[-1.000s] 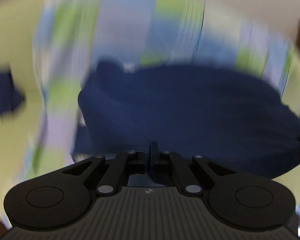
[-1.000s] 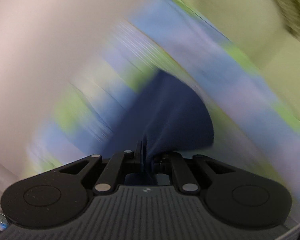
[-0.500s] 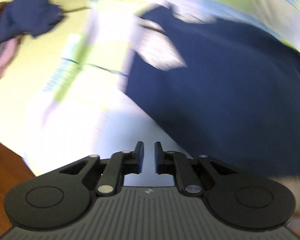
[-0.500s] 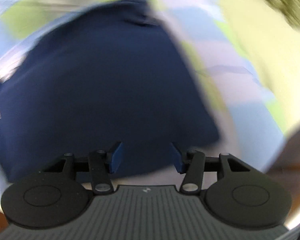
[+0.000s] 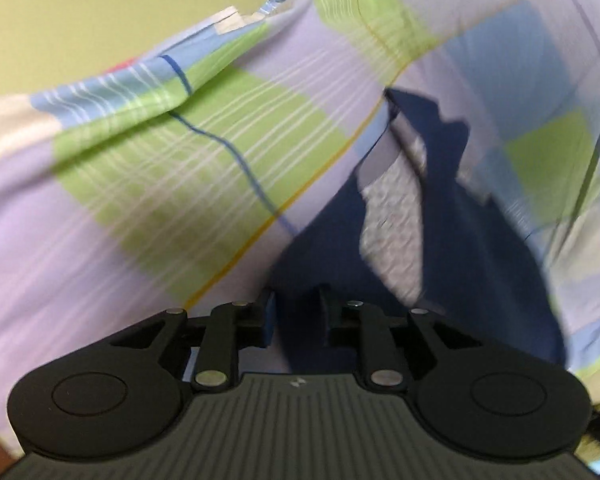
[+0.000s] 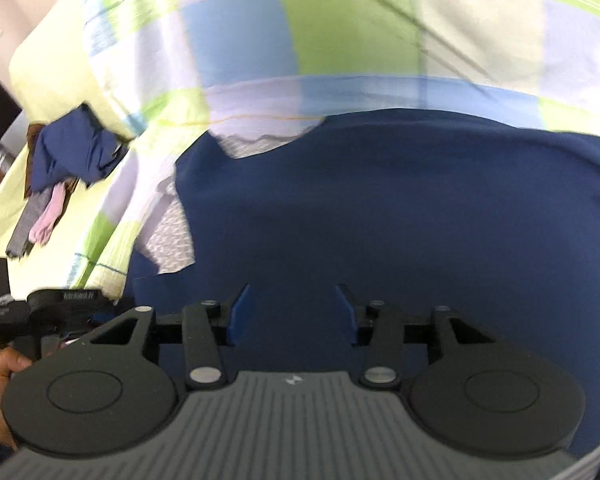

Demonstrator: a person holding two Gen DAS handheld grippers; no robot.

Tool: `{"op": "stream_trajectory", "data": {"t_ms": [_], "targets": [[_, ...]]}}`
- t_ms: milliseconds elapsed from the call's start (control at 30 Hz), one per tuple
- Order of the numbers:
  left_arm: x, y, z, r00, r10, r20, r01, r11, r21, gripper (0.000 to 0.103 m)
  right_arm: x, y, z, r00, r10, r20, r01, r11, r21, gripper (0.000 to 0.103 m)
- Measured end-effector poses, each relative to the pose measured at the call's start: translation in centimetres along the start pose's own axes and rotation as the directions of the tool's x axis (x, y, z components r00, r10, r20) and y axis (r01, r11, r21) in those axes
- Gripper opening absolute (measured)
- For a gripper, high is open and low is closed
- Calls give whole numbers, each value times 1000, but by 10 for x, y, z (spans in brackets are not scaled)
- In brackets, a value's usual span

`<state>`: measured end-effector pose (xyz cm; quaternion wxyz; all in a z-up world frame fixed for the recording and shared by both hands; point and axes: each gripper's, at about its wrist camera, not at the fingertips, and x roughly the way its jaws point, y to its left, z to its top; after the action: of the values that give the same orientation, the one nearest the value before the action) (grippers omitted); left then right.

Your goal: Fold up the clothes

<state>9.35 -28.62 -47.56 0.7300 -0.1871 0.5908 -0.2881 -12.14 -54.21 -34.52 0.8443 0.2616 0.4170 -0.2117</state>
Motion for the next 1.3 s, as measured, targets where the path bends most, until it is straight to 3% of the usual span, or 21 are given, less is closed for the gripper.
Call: {"op": "stream_trajectory", "data": {"t_ms": [33,100,167,267,333,367,400,433,567,633,700,733,767,833,933,1033,1100,1167,1233,1300], "targets": [[0,-1,-2,1000,-3,1,3,1000,-1,2,5,6,4,1000,5,0,-5,999,-33,42],[-4,-5,-3,997,3,72,-6,999,34,1,14,15,20,1000,23,11,-22,996,-85,39],[-16,-8,-7,987,-11,158,6,999,36,1,35,27,48,997,76,5,-74,983,-167,0],[-28,-19,-19,974,-15,226,3,999,54,1,72,42,99,986,166,-28,-168,953,-252,2],[-16,-19,-25,977,29,213,-34,999,19,1,104,51,136,970,233,-63,-242,936,-257,9],[-9,-18,-28,978,53,202,-53,999,-7,1,117,54,150,963,260,-71,-269,927,-263,28],[-8,-15,-30,977,58,204,-52,998,-35,1,132,58,164,961,267,-76,-277,921,-274,39],[-7,-12,-31,976,61,207,-49,997,-63,1,148,63,178,960,266,-87,-280,917,-285,43],[1,-9,-35,965,77,253,-38,987,-156,2,202,71,212,946,269,-182,-310,913,-264,43],[7,-11,-37,963,83,257,-39,984,-174,2,230,72,219,920,277,-276,-340,916,-213,43],[9,-10,-38,962,83,258,-35,982,-186,2,239,67,217,901,295,-319,-360,917,-170,42],[8,-9,-39,963,78,258,-29,982,-189,2,243,65,215,883,320,-344,-387,910,-147,28],[10,-10,-38,963,71,260,-21,982,-189,2,247,65,212,866,343,-364,-415,899,-140,7],[14,-11,-35,963,54,265,-4,982,-188,1,250,70,207,858,351,-374,-438,882,-177,2],[6,-23,-33,944,70,322,-14,985,-173,1,236,83,209,884,358,-301,-441,854,-277,2],[-37,-39,-44,901,103,421,-7,974,-225,1,205,100,218,899,372,-231,-436,805,-403,2],[-70,-53,-55,876,111,470,15,967,-256,1,184,112,223,898,389,-206,-439,758,-482,1],[-100,-67,-66,861,118,495,28,960,-278,1,163,122,231,886,420,-195,-456,713,-533,1],[-117,-76,-70,852,143,504,24,950,-310,1,157,138,243,890,415,-188,-441,679,-588,1],[-119,-75,-66,834,194,517,-4,938,-346,1,169,147,249,901,393,-182,-417,674,-609,1]]}}
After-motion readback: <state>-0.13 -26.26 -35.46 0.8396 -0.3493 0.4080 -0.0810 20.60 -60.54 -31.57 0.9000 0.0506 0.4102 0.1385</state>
